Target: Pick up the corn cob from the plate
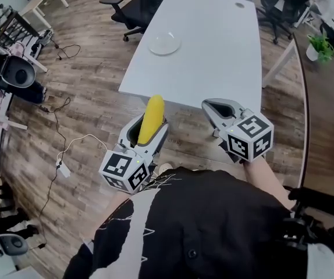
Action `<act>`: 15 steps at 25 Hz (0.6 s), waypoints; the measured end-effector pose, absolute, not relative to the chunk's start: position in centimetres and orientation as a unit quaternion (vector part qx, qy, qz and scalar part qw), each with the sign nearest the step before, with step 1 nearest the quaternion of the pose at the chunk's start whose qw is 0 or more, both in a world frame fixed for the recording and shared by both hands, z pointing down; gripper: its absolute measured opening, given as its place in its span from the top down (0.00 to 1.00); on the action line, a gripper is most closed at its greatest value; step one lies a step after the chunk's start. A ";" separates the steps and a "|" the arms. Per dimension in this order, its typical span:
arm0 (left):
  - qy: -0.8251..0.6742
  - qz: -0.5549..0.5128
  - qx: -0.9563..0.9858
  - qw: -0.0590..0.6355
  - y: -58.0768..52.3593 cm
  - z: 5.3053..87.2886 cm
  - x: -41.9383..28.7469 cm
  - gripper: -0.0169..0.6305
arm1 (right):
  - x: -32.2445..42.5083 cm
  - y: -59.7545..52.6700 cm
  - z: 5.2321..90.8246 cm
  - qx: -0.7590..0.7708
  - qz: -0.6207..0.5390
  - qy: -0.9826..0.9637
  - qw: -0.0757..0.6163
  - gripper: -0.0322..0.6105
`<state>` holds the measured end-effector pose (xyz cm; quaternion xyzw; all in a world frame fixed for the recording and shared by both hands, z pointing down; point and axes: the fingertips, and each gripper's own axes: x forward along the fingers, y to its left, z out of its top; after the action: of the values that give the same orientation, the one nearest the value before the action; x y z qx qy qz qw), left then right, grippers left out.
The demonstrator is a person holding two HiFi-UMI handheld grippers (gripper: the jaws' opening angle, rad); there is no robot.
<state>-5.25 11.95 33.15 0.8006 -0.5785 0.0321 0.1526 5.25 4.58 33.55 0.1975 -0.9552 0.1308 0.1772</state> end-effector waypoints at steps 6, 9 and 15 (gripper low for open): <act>-0.580 0.031 0.799 0.157 12.3 33.4 -6.1 0.57 | 4.7 4.8 33.9 0.201 0.134 -0.953 0.182 0.93; -0.582 0.030 0.796 0.161 12.4 33.5 -6.5 0.57 | 4.5 4.9 34.0 0.199 0.138 -0.953 0.183 0.93; -0.584 0.030 0.794 0.165 12.9 33.7 -7.1 0.57 | 3.9 5.4 34.3 0.194 0.144 -0.953 0.180 0.93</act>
<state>-7.11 12.87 33.71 0.7943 -0.5839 0.0300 0.1649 3.87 5.39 34.31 0.1942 -0.9534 0.1444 0.1802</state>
